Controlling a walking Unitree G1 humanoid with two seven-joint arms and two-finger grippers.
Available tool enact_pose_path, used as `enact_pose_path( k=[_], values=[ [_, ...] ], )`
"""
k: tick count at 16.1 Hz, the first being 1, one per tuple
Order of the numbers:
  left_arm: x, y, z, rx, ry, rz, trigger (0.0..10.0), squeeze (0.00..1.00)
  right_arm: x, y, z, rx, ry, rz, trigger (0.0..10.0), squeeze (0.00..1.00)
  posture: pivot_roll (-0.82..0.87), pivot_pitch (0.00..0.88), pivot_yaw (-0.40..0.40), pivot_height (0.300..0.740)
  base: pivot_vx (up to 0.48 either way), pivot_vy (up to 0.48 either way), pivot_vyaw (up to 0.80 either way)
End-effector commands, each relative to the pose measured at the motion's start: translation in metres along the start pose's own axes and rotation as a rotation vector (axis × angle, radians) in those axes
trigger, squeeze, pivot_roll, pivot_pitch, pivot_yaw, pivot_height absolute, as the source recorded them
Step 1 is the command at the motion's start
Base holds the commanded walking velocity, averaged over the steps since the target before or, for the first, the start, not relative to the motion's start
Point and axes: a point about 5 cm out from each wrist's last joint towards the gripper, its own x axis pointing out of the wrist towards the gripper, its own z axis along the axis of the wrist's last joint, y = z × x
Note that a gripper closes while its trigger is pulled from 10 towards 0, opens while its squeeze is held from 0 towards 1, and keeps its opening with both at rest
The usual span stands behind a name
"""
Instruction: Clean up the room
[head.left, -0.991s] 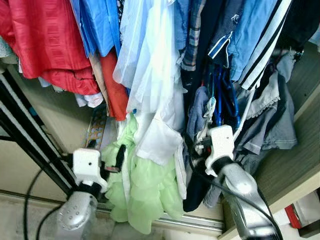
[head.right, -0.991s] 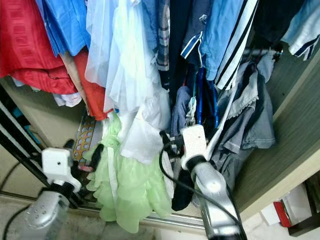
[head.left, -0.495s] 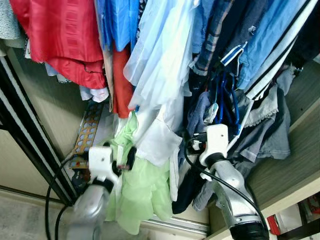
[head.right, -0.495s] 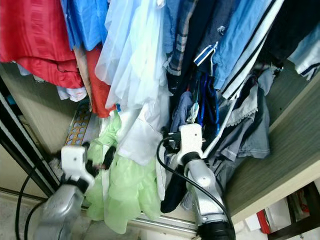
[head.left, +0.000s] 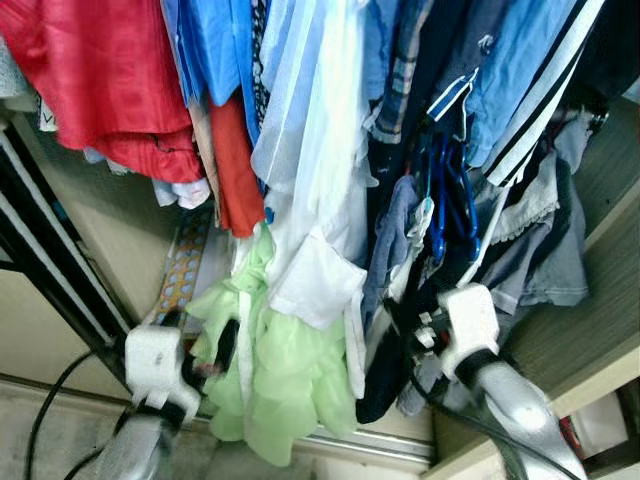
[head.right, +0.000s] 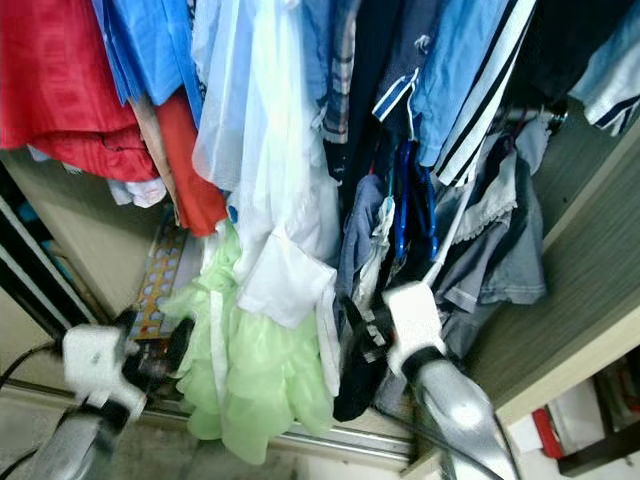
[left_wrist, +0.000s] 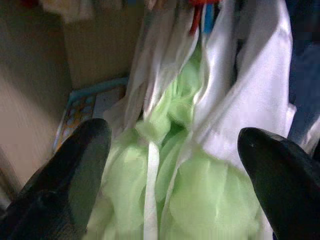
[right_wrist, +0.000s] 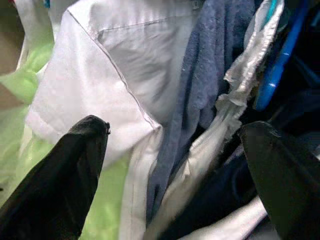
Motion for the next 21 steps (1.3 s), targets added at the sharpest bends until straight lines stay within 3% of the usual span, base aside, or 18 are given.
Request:
enact_pose_path(
  k=[1, 3, 5, 8, 10, 16, 21],
  values=[
    [-0.005, -0.004, 0.002, 0.022, 0.017, -0.047, 10.0, 0.00, -0.005, 0.003, 0.009, 0.003, -0.023, 0.037, 10.0, 0.00, -0.03, 0.090, -0.071, 0.740, 0.000, 0.000, 0.00],
    [-0.006, -0.007, 0.003, 0.024, 0.011, -0.008, 10.0, 0.00, -0.005, 0.007, 0.011, 0.005, -0.046, -0.020, 10.0, 0.00, -0.02, 0.071, -0.080, 0.740, 0.000, 0.000, 0.00],
    [-0.006, -0.017, -0.001, -0.040, 0.014, 0.072, 10.0, 0.00, 0.005, 0.013, 0.009, -0.011, -0.061, -0.122, 10.0, 0.00, -0.03, 0.071, -0.067, 0.740, 0.000, 0.000, 0.35],
    [-0.004, -0.030, 0.001, -0.084, 0.020, 0.017, 10.0, 0.00, 0.012, 0.008, 0.010, 0.002, -0.055, -0.191, 10.0, 0.00, -0.03, 0.084, -0.081, 0.740, 0.000, 0.000, 0.80],
    [-0.004, -0.027, 0.000, -0.115, 0.031, 0.027, 10.0, 0.00, 0.011, 0.003, 0.009, 0.015, -0.043, -0.184, 10.0, 0.00, -0.03, 0.095, -0.098, 0.740, 0.000, 0.000, 0.70],
    [0.003, -0.034, 0.002, -0.103, 0.032, 0.012, 10.0, 0.00, 0.014, 0.016, 0.005, 0.017, -0.034, -0.152, 10.0, 0.00, -0.01, 0.113, -0.106, 0.740, 0.000, 0.000, 0.73],
    [0.009, -0.030, 0.004, -0.103, 0.028, 0.033, 10.0, 0.00, 0.013, 0.021, 0.007, 0.040, -0.052, -0.133, 10.0, 0.00, -0.02, 0.119, -0.086, 0.740, 0.000, 0.000, 0.80]
  ],
)
